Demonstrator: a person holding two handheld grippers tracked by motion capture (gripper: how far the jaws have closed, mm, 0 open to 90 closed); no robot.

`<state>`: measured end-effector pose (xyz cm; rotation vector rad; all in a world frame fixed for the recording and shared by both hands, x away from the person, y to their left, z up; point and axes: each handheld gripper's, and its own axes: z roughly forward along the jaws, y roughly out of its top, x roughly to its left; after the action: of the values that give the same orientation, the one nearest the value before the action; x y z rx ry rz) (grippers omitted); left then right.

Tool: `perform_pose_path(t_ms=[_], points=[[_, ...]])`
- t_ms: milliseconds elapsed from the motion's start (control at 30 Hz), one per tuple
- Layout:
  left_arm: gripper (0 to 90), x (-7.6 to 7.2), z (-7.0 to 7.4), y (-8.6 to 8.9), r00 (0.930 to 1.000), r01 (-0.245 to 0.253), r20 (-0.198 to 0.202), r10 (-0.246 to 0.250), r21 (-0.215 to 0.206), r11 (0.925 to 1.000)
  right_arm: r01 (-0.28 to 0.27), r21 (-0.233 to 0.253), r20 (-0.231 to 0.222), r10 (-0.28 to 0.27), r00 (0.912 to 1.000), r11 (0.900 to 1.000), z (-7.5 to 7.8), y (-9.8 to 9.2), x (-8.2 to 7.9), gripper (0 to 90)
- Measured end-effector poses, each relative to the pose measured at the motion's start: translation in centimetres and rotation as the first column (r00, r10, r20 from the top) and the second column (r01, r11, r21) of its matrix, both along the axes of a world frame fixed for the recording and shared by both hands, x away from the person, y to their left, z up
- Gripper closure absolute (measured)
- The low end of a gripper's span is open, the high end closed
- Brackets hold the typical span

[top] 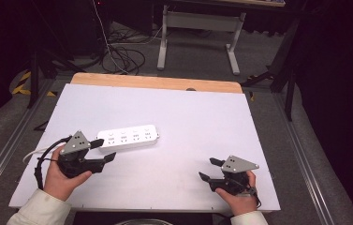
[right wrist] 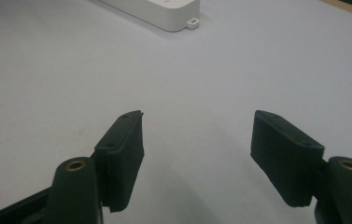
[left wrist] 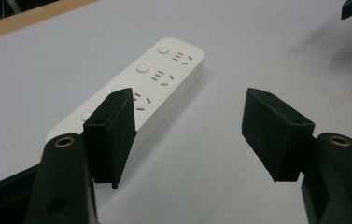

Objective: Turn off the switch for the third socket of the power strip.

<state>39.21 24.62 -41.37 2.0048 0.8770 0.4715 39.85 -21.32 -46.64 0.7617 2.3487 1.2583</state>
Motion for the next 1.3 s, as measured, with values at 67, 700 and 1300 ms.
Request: perform_pose_path(t_ms=[67, 700, 1300], points=[[35.4, 0.5, 0.5, -0.4, 0.9999, 0.003, 0.011, -0.003, 0.009, 1.0000, -0.003, -0.002, -0.004, 0.003, 1.0000, 1.000, 0.0, 0.0, 0.0, 35.1], [37.6, 3.7, 2.7, -3.0, 0.9994, 0.030, 0.017, -0.031, 0.048, 0.9984, -0.007, 0.001, 0.000, 0.007, 1.0000, 1.000, 0.0, 0.0, 0.0, 34.9], [69.0, 7.1, 2.4, -5.6, 0.9990, 0.033, -0.034, -0.031, 0.065, 0.9973, -0.014, -0.003, -0.008, 0.014, 0.9999, 1.000, -0.2, 0.0, 0.1, 34.6]])
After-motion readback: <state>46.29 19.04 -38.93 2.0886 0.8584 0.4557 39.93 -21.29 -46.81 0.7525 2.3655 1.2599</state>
